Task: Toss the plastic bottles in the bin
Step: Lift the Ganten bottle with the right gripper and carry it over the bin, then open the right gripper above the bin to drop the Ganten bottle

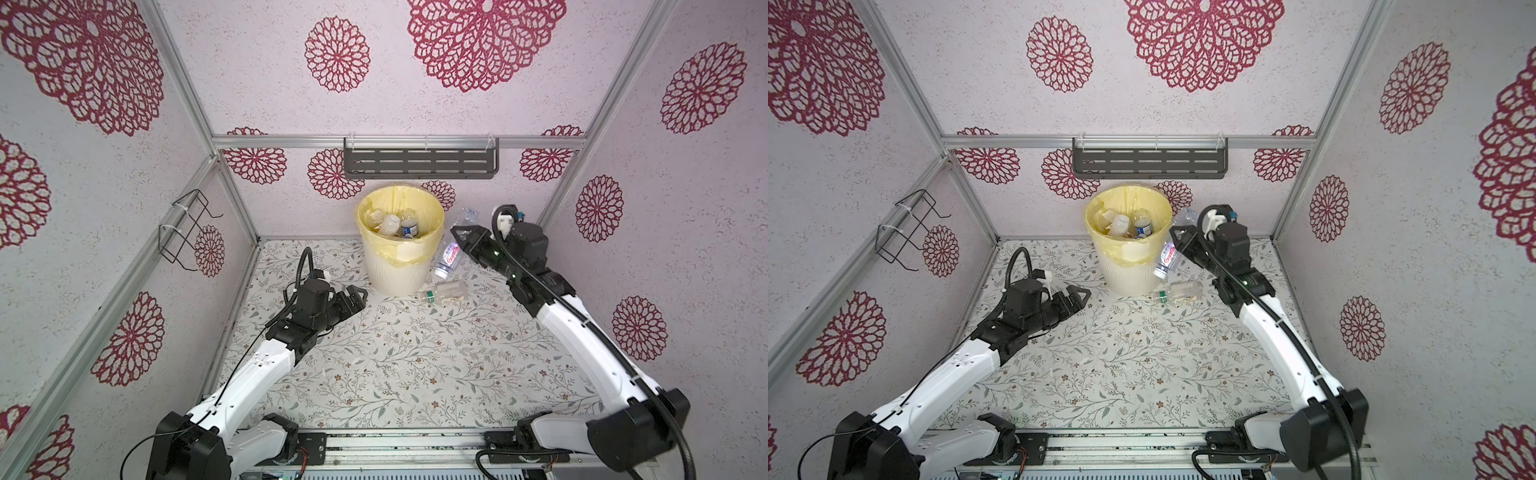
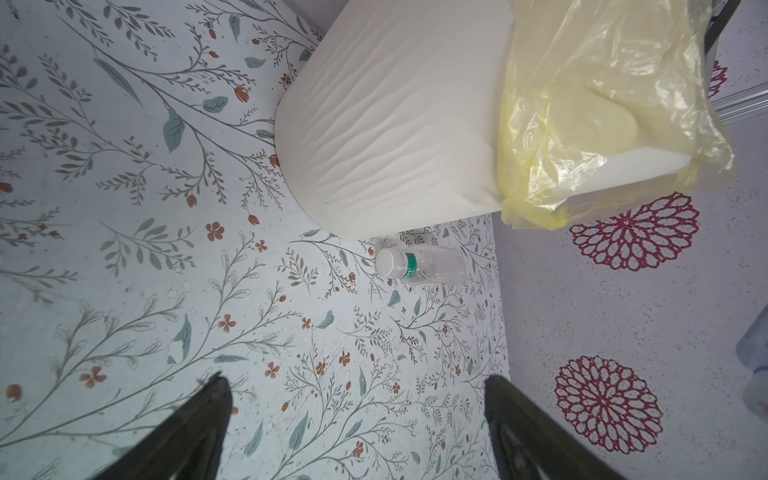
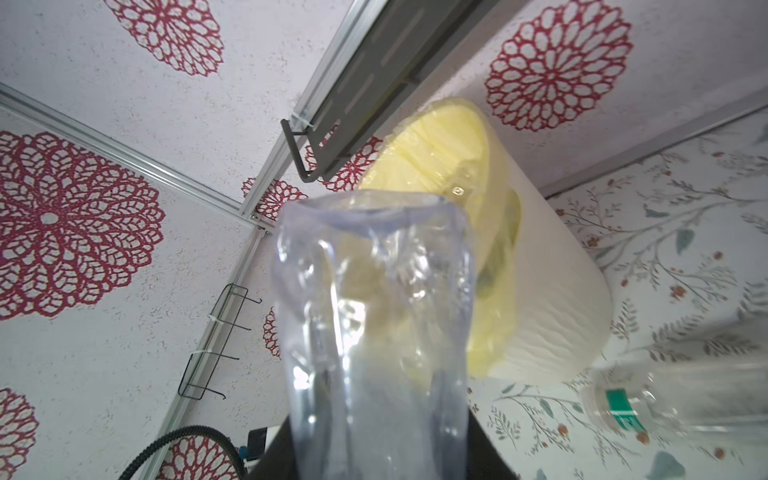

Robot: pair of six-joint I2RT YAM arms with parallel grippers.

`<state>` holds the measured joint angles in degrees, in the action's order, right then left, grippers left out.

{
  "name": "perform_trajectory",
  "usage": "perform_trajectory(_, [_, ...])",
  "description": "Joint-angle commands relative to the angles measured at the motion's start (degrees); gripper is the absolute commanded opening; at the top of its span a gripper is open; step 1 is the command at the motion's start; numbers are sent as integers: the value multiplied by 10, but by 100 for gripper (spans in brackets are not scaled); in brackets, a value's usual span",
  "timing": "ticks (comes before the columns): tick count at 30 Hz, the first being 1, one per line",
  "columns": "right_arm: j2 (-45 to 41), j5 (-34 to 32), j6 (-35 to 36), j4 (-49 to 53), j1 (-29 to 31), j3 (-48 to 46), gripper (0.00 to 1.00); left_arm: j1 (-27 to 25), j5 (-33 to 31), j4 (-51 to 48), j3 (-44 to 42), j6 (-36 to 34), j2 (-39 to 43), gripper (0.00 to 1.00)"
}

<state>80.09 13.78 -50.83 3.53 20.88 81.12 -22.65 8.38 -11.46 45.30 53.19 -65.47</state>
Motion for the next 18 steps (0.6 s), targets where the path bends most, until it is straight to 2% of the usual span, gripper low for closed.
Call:
perform_trajectory(1, [110,2,24,-2,6,137,39,5,4,-5,4,-2,6,97])
perform_trajectory(3, [206,16,32,31,7,261,43,5,4,-20,15,-7,3,97])
perform_trajectory(4, [258,20,31,61,7,336,54,5,3,-28,20,-9,3,97])
perform_trajectory(6, [347,31,35,126,9,481,99,5,3,-39,27,-12,1,97])
perform_trajectory(8, [405,23,35,191,12,592,99,5,6,-41,29,-12,3,97])
perform_trajectory(10, [411,10,47,206,20,617,99,5,7,-47,31,-12,3,97])
perform_trajectory(13, [350,-33,76,178,35,537,99,5,4,-52,32,-17,6,97])
perform_trajectory(18, [229,-59,98,114,37,369,99,5,4,-49,37,-26,-2,97])
